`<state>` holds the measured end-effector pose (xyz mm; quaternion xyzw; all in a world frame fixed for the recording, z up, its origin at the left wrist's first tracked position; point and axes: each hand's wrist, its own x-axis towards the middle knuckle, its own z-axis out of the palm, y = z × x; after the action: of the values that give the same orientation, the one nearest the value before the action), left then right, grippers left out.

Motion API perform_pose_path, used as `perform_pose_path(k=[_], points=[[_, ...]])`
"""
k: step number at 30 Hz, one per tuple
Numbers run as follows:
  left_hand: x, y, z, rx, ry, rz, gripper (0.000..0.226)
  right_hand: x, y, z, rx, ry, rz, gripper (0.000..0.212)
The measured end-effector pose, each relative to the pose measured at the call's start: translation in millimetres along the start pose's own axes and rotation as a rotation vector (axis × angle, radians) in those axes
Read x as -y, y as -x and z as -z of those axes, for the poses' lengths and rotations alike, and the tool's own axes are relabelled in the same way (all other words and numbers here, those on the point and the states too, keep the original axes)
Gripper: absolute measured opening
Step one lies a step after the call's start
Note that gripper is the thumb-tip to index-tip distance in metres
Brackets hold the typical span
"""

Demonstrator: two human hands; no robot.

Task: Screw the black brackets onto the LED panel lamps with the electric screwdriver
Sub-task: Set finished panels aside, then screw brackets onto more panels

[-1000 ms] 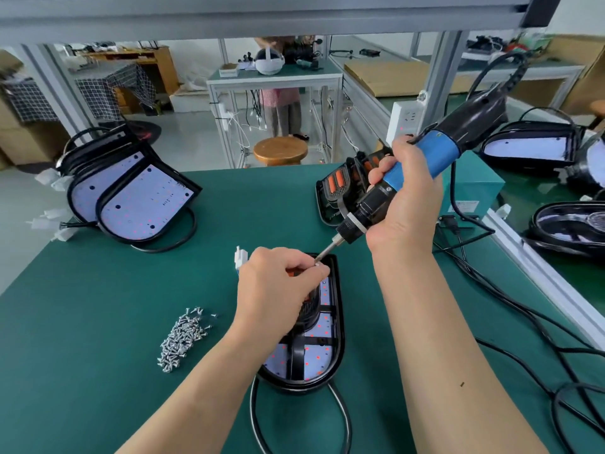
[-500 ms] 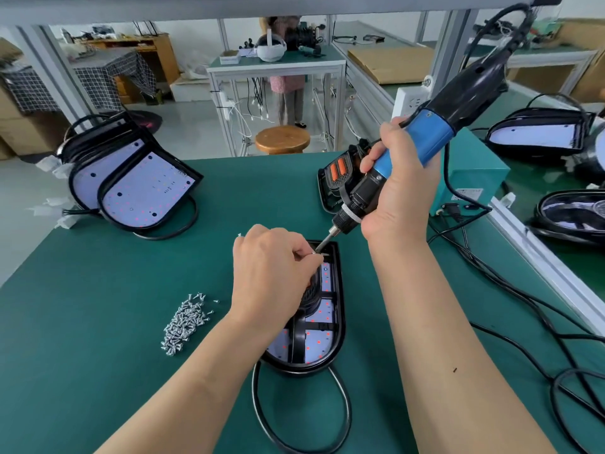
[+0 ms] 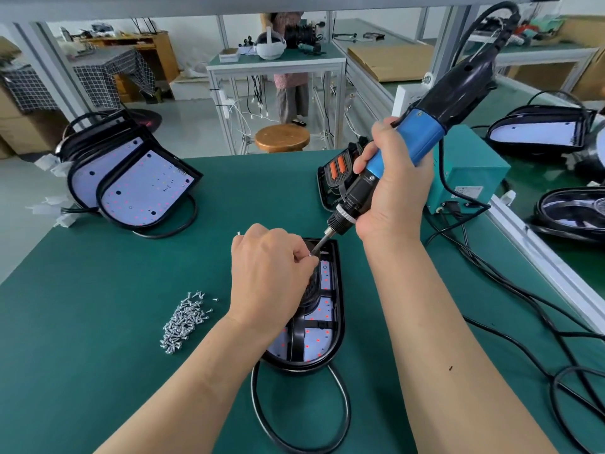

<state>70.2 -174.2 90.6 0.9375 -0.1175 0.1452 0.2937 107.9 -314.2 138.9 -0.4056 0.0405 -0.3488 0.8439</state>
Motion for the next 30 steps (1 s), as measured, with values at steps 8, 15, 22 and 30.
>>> perform_pose_path(k=[8,15,22,30], points=[[0.9,-0.5,-3.4,-0.039,-0.157,-0.102,0.019,-3.2,1.4,-1.0,-0.013,0.046,-0.006,0.019],[6.1,3.3,-7.2,-0.101,-0.120,-0.099,0.026,-7.3,5.9,-5.3,-0.041,0.075,0.038,0.020],[4.8,-0.7,-8.5,-0.094,-0.161,-0.140,0.023,-9.4,-2.9,3.1,-0.126,0.049,-0.012,0.023],[29.6,0.8,1.3,0.032,0.048,0.195,0.075,-7.8,-18.9,17.5,-0.232,0.110,0.155,0.019]])
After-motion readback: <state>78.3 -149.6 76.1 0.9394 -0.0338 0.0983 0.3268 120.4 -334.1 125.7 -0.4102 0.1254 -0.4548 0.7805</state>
